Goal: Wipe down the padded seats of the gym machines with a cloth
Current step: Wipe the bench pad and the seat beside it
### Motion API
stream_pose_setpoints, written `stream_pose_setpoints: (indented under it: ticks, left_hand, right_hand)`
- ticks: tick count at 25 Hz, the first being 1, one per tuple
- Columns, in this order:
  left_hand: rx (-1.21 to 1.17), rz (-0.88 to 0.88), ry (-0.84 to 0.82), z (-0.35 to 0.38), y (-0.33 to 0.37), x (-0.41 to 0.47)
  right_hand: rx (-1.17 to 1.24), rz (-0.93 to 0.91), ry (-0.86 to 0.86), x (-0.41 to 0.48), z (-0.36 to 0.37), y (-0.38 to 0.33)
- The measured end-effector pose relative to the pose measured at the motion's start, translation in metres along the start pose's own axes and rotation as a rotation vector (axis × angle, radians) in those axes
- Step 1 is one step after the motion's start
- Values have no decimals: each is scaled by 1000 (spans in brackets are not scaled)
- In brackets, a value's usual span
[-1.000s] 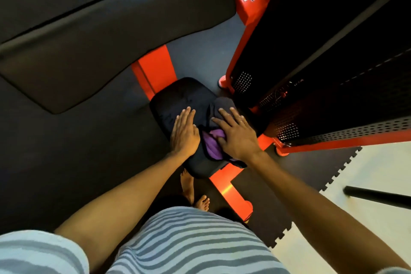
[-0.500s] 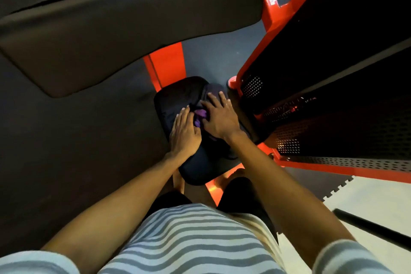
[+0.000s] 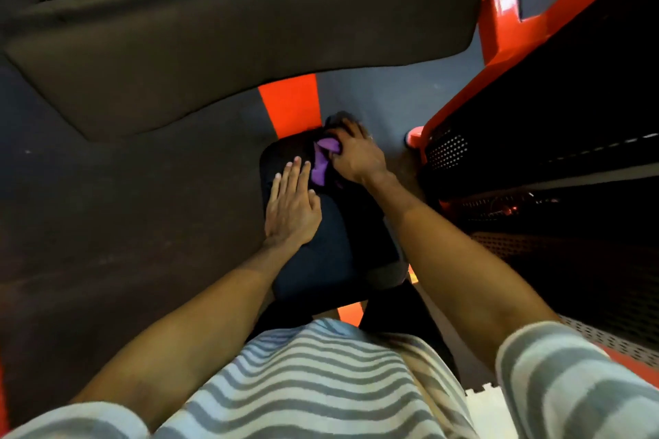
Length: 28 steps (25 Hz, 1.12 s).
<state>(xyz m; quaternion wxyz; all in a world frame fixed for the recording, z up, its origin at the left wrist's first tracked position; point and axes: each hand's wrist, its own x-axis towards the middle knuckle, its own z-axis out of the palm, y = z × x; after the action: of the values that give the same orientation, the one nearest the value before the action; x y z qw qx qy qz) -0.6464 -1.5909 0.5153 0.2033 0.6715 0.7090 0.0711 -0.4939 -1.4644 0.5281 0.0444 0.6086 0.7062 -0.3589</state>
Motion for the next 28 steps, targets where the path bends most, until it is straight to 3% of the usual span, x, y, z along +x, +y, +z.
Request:
stream_pose_setpoints:
  ticks: [3, 7, 11, 19, 24, 28]
  left_hand:
    - [9, -36, 3, 1, 0, 2]
    - [9, -57, -103, -8, 2, 1]
    - [-16, -87, -106, -10, -1, 2]
    - [17, -117, -40, -4, 3, 5]
    - [-27, -91, -54, -3, 1, 1]
    - [-50, -105, -27, -3, 1, 1]
  right_hand:
    - [-109, -144, -19, 1, 4, -1]
    - [-144, -414, -38, -92, 16, 15]
    - [-224, -492, -80, -107, 18, 30]
    - [-247, -396, -179, 7, -2, -17]
    - [-167, -205, -15, -67, 11, -6]
    - [-262, -79, -24, -73, 23, 1]
